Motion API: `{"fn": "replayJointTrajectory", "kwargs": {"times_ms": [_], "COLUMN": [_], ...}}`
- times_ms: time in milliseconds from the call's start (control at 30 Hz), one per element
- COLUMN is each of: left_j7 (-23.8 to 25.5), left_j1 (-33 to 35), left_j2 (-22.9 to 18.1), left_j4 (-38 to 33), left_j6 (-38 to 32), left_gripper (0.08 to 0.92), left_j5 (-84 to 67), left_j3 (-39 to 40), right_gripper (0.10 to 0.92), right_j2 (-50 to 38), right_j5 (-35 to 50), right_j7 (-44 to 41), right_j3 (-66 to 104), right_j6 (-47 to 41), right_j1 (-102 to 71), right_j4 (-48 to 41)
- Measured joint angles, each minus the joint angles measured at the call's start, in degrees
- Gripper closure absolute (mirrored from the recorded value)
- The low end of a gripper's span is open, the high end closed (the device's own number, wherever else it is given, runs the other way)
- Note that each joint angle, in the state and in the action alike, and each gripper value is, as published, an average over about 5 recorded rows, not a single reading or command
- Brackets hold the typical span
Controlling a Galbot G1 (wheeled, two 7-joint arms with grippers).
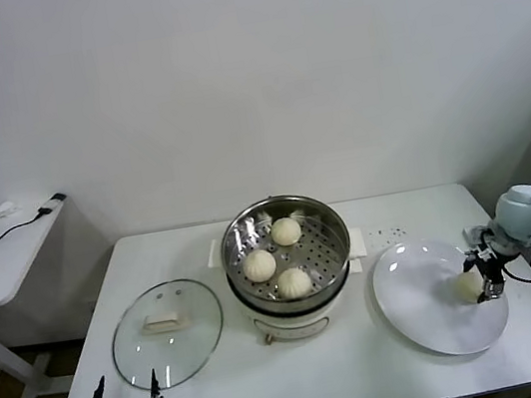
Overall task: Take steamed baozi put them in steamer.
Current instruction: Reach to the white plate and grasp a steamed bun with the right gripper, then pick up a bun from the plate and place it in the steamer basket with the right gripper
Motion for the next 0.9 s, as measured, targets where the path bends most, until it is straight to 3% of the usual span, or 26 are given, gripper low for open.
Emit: {"fn": "replayJointTrajectory", "kwargs": {"times_ms": [200,533,900], "left_j7": [-0.03,-0.05,0.02], "left_j1": [0.18,0.48,0.44], "left_j2": [-0.08,-0.16,-0.44], "left_j4": [-0.02,-0.23,-1.05], "left_j6": [-0.08,-0.30,-0.66], "left_gripper": [0.177,0.177,0.177], "left_j5": [-0.01,-0.10,-0.52], "left_j3": [0.02,0.12,1.23], "right_gripper": [0.435,0.470,0.474], "right_j2": [0.09,-0.66,3.35], "right_j5": [0.00,2.97,17.56], "right_j7": [-0.44,-0.52,-0.52], "right_j3": [0.09,-1.34,-18.63], "right_j6": [-0.01,-1.04,-2.91], "right_j1": [0.03,2.23,23.92], "right_j4": [-0.23,0.68,0.57]}}
